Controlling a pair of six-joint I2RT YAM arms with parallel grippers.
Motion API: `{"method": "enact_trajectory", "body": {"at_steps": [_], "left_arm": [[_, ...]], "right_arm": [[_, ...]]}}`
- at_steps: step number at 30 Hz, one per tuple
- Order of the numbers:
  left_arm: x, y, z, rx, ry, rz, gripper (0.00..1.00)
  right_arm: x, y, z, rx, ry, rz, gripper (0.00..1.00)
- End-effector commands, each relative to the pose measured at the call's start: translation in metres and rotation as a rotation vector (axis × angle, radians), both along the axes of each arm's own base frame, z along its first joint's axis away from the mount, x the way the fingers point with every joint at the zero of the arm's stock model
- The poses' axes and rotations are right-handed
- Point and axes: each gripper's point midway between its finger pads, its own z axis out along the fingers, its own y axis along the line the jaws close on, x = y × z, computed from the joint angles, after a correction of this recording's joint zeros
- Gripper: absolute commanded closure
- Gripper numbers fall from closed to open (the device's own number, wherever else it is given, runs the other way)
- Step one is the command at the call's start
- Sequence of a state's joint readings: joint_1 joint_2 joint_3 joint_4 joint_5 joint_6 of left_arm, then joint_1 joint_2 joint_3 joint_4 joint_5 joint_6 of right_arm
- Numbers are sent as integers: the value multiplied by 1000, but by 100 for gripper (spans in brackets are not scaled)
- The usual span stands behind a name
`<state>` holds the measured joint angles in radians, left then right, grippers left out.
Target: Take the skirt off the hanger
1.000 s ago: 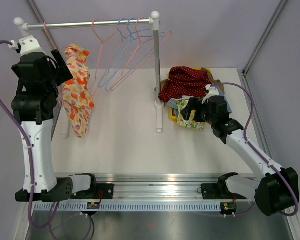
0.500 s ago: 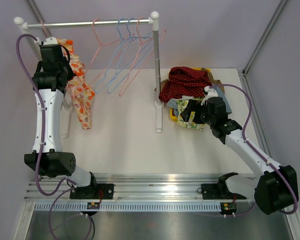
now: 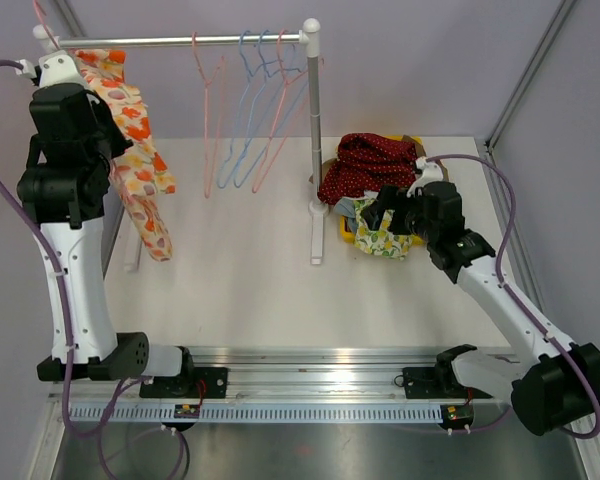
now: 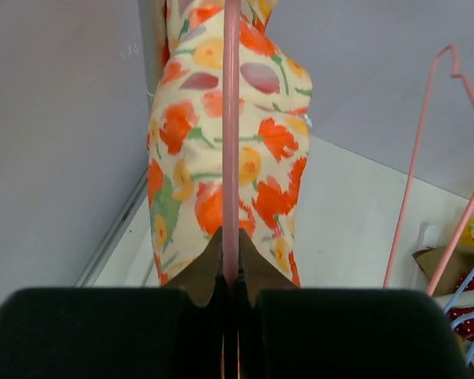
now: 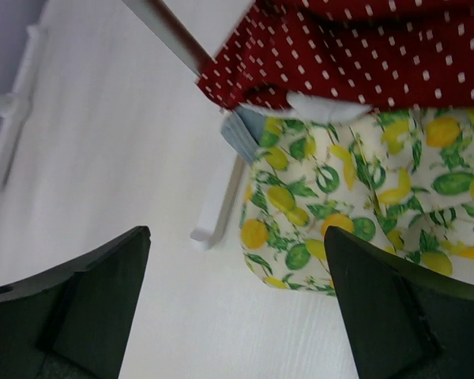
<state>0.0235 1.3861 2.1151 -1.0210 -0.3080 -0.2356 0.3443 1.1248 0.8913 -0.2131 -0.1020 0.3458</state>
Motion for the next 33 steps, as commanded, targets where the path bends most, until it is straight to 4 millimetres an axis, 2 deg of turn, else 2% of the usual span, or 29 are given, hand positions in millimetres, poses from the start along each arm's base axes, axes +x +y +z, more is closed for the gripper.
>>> {"method": "enact_trajectory", "body": {"at_steps": [1, 2, 4, 5, 7, 8, 9, 10, 11, 12, 13, 14, 15, 16, 17, 19, 20, 21, 23, 24, 28, 32, 33], "left_arm": [[-17, -7, 45, 37, -142, -5, 100], [-23, -8, 40, 37, -131, -12, 100], [-30, -15, 33, 33, -117, -34, 100], [-37, -16, 25, 32, -105, -39, 100], [-42, -20, 18, 29, -97, -55, 100], [-44, -21, 15, 28, -96, -57, 100], [-47, -22, 8, 27, -84, -64, 100], [-48, -22, 7, 23, -80, -67, 100], [-49, -23, 5, 22, -74, -69, 100], [-50, -25, 5, 17, -77, -78, 100], [-52, -27, 5, 13, -76, -89, 100], [-52, -28, 6, 10, -76, -95, 100], [-55, -31, 7, 6, -78, -106, 100], [-55, -32, 9, 5, -80, -114, 100], [-56, -33, 9, 5, -78, -120, 100], [-59, -36, 11, 0, -78, -140, 100], [-60, -38, 11, -1, -74, -147, 100], [-61, -40, 11, -3, -71, -158, 100], [-66, -40, 15, -3, -83, -166, 100], [-68, -41, 14, -3, -83, -167, 100], [-73, -42, 12, 4, -81, -177, 100], [-76, -47, 11, -15, -88, -202, 100], [-77, -49, 13, -17, -94, -211, 100]], "right_arm": [[-6, 19, 90, 101, -192, 81, 1], [-14, 32, 110, 113, -236, 150, 1], [-28, 52, 130, 117, -287, 249, 0], [-50, 80, 149, 133, -335, 376, 0], [-66, 106, 160, 98, -392, 488, 1], [-79, 122, 180, 111, -431, 550, 1], [-94, 150, 176, 107, -420, 638, 0], [-104, 167, 181, 109, -425, 690, 1], [-110, 179, 201, 119, -464, 703, 1], [-108, 200, 191, 91, -451, 728, 0], [-135, 226, 194, 98, -461, 806, 1], [-138, 237, 214, 104, -503, 796, 1], [-142, 261, 200, 71, -485, 833, 1], [-161, 280, 200, 73, -489, 884, 1], [-162, 301, 201, 55, -502, 890, 1], [-170, 323, 200, 46, -512, 916, 1], [-180, 333, 212, 59, -539, 928, 1], [-178, 350, 196, 35, -521, 939, 0], [-182, 364, 201, 46, -536, 945, 1], [-178, 374, 190, 30, -525, 937, 1], [-164, 386, 190, 6, -572, 882, 1], [-147, 391, 202, -7, -648, 797, 0], [-149, 396, 201, -18, -668, 787, 1]]}}
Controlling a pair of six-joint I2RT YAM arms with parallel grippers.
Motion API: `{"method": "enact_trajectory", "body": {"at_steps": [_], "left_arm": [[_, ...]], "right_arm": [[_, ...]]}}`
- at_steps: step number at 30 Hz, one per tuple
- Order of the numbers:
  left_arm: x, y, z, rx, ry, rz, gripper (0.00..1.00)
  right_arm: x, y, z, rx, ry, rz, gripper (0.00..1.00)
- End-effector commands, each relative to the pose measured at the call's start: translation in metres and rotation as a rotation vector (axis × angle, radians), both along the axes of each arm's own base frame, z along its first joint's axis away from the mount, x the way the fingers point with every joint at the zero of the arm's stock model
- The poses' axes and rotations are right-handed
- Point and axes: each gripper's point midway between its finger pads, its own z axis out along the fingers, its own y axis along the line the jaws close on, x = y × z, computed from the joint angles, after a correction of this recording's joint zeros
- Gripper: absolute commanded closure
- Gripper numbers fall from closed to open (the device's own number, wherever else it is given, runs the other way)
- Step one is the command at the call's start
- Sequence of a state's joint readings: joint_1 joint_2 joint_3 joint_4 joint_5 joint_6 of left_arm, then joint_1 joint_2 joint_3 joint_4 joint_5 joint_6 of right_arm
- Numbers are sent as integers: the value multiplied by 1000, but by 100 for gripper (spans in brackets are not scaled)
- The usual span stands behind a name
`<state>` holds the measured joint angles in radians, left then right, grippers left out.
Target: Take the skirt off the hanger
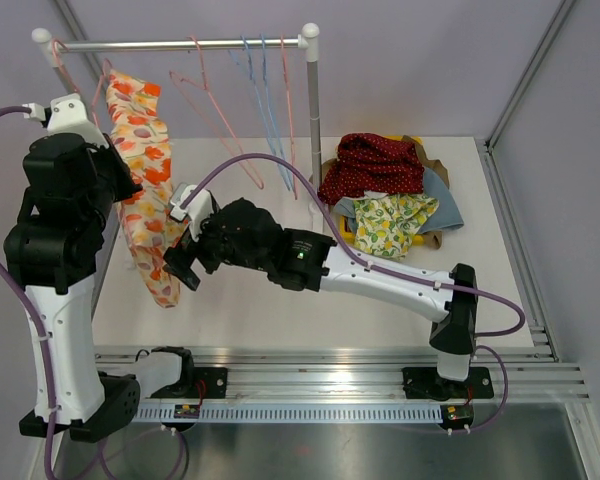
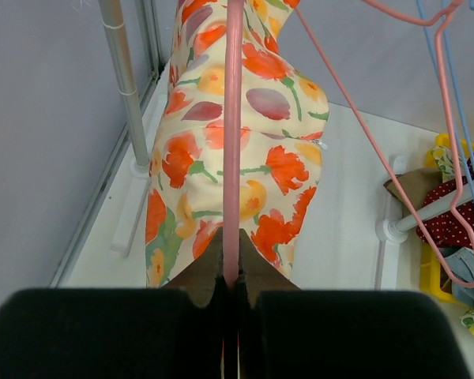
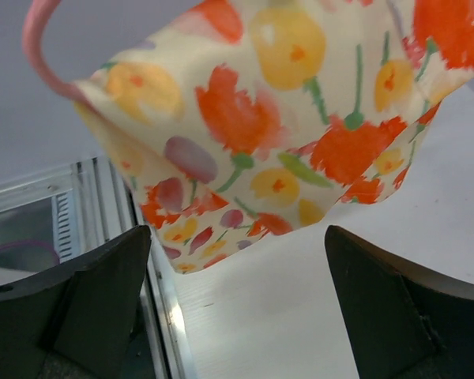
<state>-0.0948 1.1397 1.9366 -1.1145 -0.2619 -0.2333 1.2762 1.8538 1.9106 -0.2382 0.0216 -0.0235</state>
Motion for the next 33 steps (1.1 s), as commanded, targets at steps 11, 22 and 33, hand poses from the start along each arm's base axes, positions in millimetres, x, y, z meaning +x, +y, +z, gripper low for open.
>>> {"method": "enact_trajectory", "body": {"at_steps": [11, 22, 33], "left_arm": [[-6, -16, 40, -45, -150, -79, 100], [-10, -9, 42, -22, -159, -52, 100], [-13, -1, 47, -5, -171, -12, 100]], "right_arm": [[45, 31, 71, 196, -254, -237, 8], [48, -3, 45, 137, -251, -329, 100], [16, -197, -53, 21, -15, -580, 100]]}}
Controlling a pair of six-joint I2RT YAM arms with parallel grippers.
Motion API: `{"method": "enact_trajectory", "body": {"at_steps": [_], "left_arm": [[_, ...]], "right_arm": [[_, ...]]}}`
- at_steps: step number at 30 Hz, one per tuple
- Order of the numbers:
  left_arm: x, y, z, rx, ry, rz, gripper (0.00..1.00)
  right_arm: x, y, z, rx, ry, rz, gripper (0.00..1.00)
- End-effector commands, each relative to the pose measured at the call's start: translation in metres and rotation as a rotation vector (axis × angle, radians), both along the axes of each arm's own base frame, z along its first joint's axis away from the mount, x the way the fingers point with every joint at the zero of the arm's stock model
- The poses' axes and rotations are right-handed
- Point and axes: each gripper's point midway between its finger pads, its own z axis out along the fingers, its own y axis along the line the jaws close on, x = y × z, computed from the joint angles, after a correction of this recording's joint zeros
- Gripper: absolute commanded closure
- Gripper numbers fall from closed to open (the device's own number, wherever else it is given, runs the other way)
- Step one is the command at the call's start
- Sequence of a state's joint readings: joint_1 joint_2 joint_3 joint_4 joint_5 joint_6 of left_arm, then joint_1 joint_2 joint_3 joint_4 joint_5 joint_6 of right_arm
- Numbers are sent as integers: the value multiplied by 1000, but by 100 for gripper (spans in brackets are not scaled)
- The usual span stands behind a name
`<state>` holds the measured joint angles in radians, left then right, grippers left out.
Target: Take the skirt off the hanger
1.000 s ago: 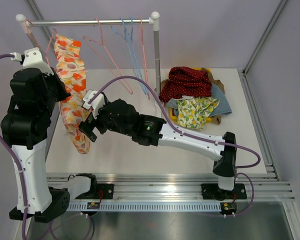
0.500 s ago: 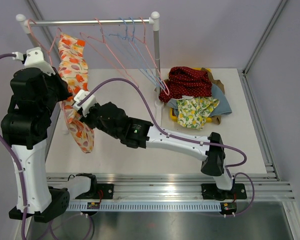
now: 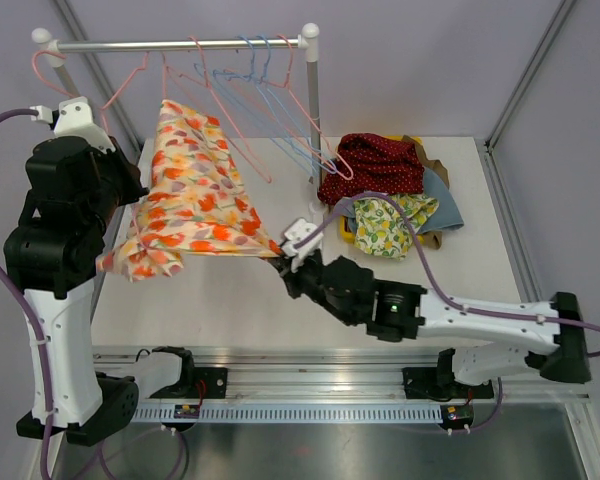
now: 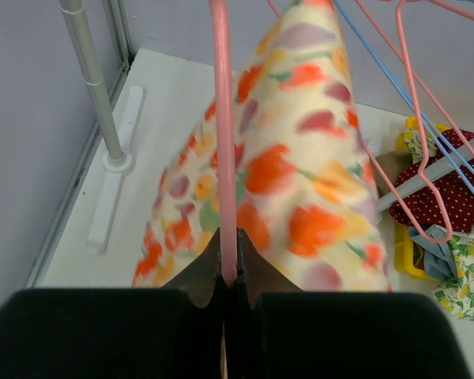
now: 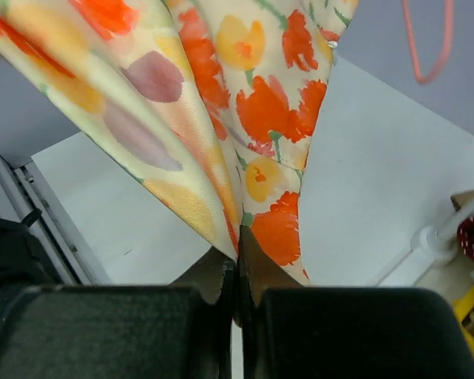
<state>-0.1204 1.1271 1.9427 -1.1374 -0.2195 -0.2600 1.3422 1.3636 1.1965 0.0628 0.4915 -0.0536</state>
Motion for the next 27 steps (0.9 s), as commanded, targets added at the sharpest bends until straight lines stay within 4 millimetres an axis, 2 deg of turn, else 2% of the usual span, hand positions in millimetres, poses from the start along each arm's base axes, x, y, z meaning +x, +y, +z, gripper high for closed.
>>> {"method": "enact_trajectory", "body": {"at_steps": [1, 2, 4, 5, 8, 11, 14, 15, 16, 18, 19, 20, 21, 22, 23, 24, 25, 26, 27], "left_arm": [[-8, 14, 50, 28, -182, 55, 100], [-7, 15, 50, 28, -182, 58, 100], [-5, 14, 50, 26, -179, 59, 100], [-3, 14, 49, 25, -172, 59, 100], [-2, 16, 47, 29, -164, 71, 100], [-4, 20, 45, 45, -160, 86, 100], [-4, 22, 39, 59, -142, 95, 100], [-4, 22, 37, 59, -135, 97, 100], [-4, 22, 35, 61, -131, 96, 100], [-4, 22, 32, 62, -125, 96, 100], [-6, 23, 30, 65, -121, 96, 100], [-6, 23, 28, 66, -119, 100, 100], [-8, 23, 27, 63, -118, 101, 100], [-11, 24, 22, 62, -111, 101, 100], [-13, 23, 19, 56, -109, 96, 100], [-14, 21, 15, 43, -106, 92, 100], [-19, 20, 7, 38, -98, 84, 100], [-20, 19, 3, 31, -95, 79, 100], [-22, 18, -2, 23, -91, 80, 100]], "right_arm": [[1, -76, -46, -28, 119, -206, 100], [-3, -99, -41, 5, 145, -237, 100], [-6, -124, -53, 2, 165, -271, 100], [-7, -144, -44, 41, 170, -296, 100], [-9, -181, -35, 68, 159, -339, 100], [-8, -210, -21, 96, 128, -378, 100], [-4, -228, 1, 113, 65, -419, 100], [-2, -230, 9, 114, 43, -426, 100], [0, -231, 26, 135, 21, -434, 100], [7, -226, 49, 95, -57, -457, 100], [8, -226, 80, 125, -84, -458, 100], [16, -213, 83, 18, -136, -476, 100], [20, -211, 95, -8, -160, -499, 100], [28, -218, 125, -18, -208, -544, 100], [38, -206, 128, -65, -229, -557, 100], [44, -206, 138, -68, -245, -563, 100], [48, -206, 162, -11, -263, -543, 100], [70, -222, 169, -8, -269, -612, 100], [79, -228, 177, 9, -278, -627, 100]]}}
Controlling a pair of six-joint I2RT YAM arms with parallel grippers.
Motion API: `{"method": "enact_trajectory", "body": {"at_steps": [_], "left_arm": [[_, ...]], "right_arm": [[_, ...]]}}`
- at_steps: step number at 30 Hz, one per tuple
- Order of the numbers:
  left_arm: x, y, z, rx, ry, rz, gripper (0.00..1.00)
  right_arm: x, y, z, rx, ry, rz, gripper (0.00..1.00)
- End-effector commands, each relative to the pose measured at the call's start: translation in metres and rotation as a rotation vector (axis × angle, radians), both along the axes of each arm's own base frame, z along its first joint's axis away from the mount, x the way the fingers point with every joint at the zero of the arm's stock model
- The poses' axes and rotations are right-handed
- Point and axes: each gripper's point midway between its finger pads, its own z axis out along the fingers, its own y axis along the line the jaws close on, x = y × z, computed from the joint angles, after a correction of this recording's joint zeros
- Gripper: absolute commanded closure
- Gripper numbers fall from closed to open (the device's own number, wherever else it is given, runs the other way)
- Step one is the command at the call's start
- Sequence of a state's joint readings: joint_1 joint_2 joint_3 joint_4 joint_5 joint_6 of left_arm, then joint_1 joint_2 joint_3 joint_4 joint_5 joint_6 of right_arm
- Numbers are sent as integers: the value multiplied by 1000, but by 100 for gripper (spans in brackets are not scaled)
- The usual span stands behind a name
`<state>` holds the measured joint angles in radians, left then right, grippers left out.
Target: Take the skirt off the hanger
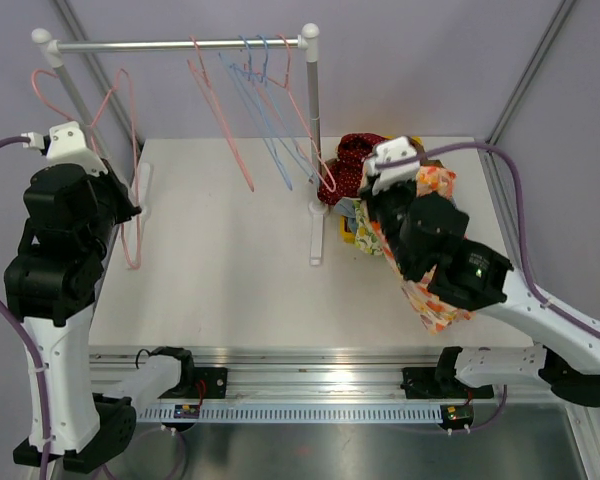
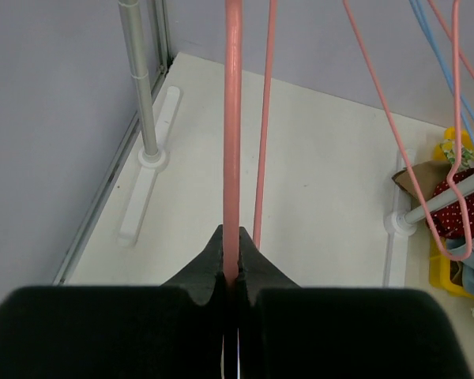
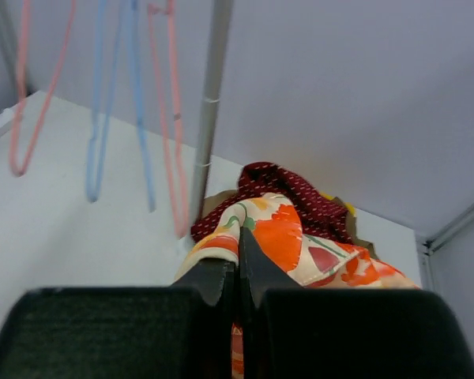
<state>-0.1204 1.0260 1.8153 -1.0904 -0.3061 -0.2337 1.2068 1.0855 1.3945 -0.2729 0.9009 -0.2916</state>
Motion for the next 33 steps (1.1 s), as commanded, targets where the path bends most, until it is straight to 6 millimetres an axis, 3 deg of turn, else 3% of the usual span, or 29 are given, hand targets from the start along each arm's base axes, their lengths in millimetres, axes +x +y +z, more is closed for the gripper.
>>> {"method": "enact_trajectory", "body": {"at_steps": [1, 2, 4, 5, 6, 7, 10, 11, 12, 13, 15, 18, 20, 21, 23, 24, 25, 26, 27, 29, 30, 32, 33], "left_arm": [[-7, 0, 5, -24, -69, -1, 100], [-10, 0, -4, -24, -59, -2, 100], [-12, 0, -9, -21, -50, -2, 100], [-15, 0, -13, -20, -40, -7, 100], [-15, -1, -15, -23, -36, -9, 100], [-16, -2, -16, -25, -33, -18, 100], [-19, -6, -22, -46, -28, -29, 100], [-19, -11, -25, -61, -21, -53, 100], [-19, -14, -32, -71, -8, -64, 100], [-19, -14, -35, -75, 1, -67, 100], [-17, -13, -42, -60, 16, -64, 100], [-10, -6, -41, -18, 29, -37, 100], [2, -5, -31, 3, 29, -33, 100], [7, -5, -26, 14, 25, -36, 100], [28, -7, -15, 19, 15, -36, 100], [35, -9, -11, 20, 8, -45, 100], [45, -12, -5, 15, -8, -53, 100], [58, -16, -2, 7, -9, -64, 100], [66, -17, 0, 6, -12, -70, 100], [91, -21, 5, 12, -20, -75, 100], [101, -22, 6, 16, -21, -76, 100], [131, -26, 11, 15, -22, -84, 100], [140, -29, 10, 13, -16, -89, 100]], "right_arm": [[32, -48, 77, 99, -151, -99, 100], [54, -66, 79, 82, -163, -182, 100], [74, -84, 97, 68, -210, -251, 100], [93, -82, 97, 57, -220, -281, 100], [108, -103, 105, 64, -241, -351, 100], [130, -94, 97, 50, -232, -343, 100], [173, -114, 93, 70, -231, -414, 100], [199, -107, 73, 44, -190, -426, 100], [210, -111, 74, 65, -207, -447, 100], [230, -103, 58, 60, -193, -449, 100], [249, -95, 35, 55, -172, -449, 100], [275, -81, -17, 36, -95, -443, 100], [282, -76, -54, 42, -23, -451, 100], [282, -75, -86, 21, 34, -450, 100], [275, -72, -115, 73, 107, -440, 100], [271, -73, -132, 89, 159, -438, 98], [262, -64, -166, 115, 285, -391, 88], [256, -60, -175, 137, 327, -362, 41], [246, -56, -203, 127, 391, -330, 1], [227, -39, -213, 208, 453, -232, 1], [213, -34, -237, 242, 521, -199, 1], [195, -30, -240, 295, 545, -159, 1], [180, -25, -259, 317, 592, -139, 1]]}}
